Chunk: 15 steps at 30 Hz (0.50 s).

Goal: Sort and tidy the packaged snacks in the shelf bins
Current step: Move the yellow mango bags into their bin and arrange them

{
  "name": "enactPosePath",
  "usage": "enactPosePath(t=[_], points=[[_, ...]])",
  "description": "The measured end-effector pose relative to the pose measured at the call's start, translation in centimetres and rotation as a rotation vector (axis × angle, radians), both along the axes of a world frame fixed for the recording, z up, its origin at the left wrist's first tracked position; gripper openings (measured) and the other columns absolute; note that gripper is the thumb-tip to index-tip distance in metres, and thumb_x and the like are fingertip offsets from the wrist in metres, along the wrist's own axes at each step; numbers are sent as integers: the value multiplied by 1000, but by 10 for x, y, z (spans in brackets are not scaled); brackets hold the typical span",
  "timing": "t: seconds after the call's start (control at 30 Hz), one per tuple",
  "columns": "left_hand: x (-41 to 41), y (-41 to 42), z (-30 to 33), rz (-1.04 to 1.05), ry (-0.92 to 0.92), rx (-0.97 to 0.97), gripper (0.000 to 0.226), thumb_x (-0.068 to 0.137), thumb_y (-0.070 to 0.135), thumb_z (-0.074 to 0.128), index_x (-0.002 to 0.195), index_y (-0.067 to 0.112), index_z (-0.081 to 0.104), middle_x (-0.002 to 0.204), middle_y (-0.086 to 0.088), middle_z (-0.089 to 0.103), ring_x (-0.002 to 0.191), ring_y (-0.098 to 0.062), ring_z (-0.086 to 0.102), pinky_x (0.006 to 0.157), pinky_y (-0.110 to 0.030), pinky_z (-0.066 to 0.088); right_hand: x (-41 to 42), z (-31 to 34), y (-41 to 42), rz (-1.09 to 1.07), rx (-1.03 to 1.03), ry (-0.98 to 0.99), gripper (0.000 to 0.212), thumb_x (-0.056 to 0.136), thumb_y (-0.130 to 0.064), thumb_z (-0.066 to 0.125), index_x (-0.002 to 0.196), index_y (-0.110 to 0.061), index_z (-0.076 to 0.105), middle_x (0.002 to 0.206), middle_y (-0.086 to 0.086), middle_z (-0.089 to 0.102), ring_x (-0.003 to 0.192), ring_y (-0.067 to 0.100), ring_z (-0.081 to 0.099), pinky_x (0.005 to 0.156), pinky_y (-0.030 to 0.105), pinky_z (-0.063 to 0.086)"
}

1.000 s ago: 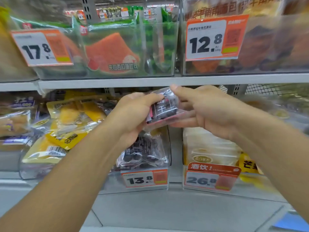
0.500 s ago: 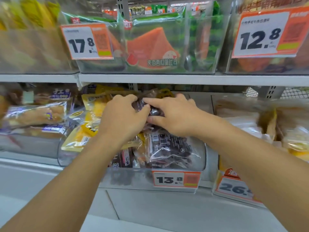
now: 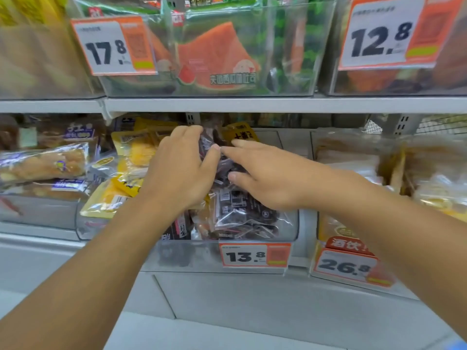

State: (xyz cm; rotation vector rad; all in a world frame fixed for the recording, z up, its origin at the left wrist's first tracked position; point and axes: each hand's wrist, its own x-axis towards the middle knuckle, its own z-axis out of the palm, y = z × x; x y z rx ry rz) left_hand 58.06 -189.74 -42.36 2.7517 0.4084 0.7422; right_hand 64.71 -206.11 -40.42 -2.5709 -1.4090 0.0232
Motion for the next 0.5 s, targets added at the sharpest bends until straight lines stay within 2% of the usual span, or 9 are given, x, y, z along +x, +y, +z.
enactPosePath(t=[0.07, 0.1, 0.13, 0.17, 0.23, 0.27, 0.33, 0.4, 0.5], points=[[0, -9, 3, -18, -33, 43, 52, 98, 45, 46, 138, 13, 52, 137, -8, 54, 127, -28, 49, 101, -44, 44, 0, 3, -12, -35, -3, 12, 56, 106, -42, 37, 158, -26, 22, 165, 1, 18, 152, 18, 15, 122, 41, 22], [-1, -16, 6, -37, -64, 80, 51, 98, 43, 49, 139, 14, 51, 137, -6, 53, 127, -27, 48, 101, -43, 43, 0, 5, -20, -41, 3, -4, 51, 106, -42, 37, 154, -24, 33, 160, 2, 30, 148, 21, 27, 118, 43, 29], [-1, -26, 11, -65, -96, 103, 49, 98, 42, 50, 138, 15, 52, 136, -4, 54, 126, -26, 48, 101, -41, 43, -1, 6, -30, -37, 13, -27, 44, 105, -42, 38, 143, -22, 47, 146, 2, 47, 135, 22, 43, 110, 45, 39], [-1, -38, 15, -110, -122, 97, 45, 98, 42, 51, 136, 18, 55, 133, -1, 56, 124, -23, 50, 100, -40, 43, -2, 7, -42, -32, 36, -53, 35, 104, -42, 40, 126, -21, 59, 124, 0, 61, 115, 21, 56, 98, 46, 47], [3, -66, 21, -259, -133, 60, 36, 98, 43, 52, 127, 23, 61, 121, 4, 62, 112, -18, 56, 94, -38, 47, 0, 11, -73, -85, 103, -99, 29, 102, -39, 45, 99, -21, 68, 88, -4, 67, 85, 17, 61, 79, 43, 51], [7, -83, 23, -341, -108, 67, 33, 97, 44, 52, 123, 25, 63, 116, 6, 63, 108, -16, 57, 91, -37, 48, 3, 14, -93, -148, 117, -128, 28, 101, -37, 48, 96, -21, 71, 83, -6, 68, 82, 16, 61, 76, 41, 52], [17, -118, 22, -476, -17, 122, 35, 97, 47, 51, 122, 26, 63, 118, 6, 63, 109, -17, 57, 92, -39, 48, 17, 16, -136, -297, 77, -162, 21, 96, -30, 55, 99, -25, 75, 82, -10, 68, 85, 14, 63, 78, 36, 53], [31, -150, 19, -591, 93, 178, 42, 96, 52, 50, 129, 27, 59, 130, 6, 60, 120, -17, 53, 99, -42, 46, 39, 13, -178, -445, -6, -166, 27, 87, -20, 59, 109, -27, 74, 86, -7, 67, 93, 20, 65, 80, 31, 51], [55, -186, 7, -695, 234, 247, 62, 92, 66, 46, 142, 29, 48, 145, 7, 48, 135, -16, 40, 111, -44, 38, 67, 1, -214, -517, -20, -126, 48, 89, -30, 63, 136, -22, 59, 118, 5, 67, 109, 26, 60, 83, 28, 42]])
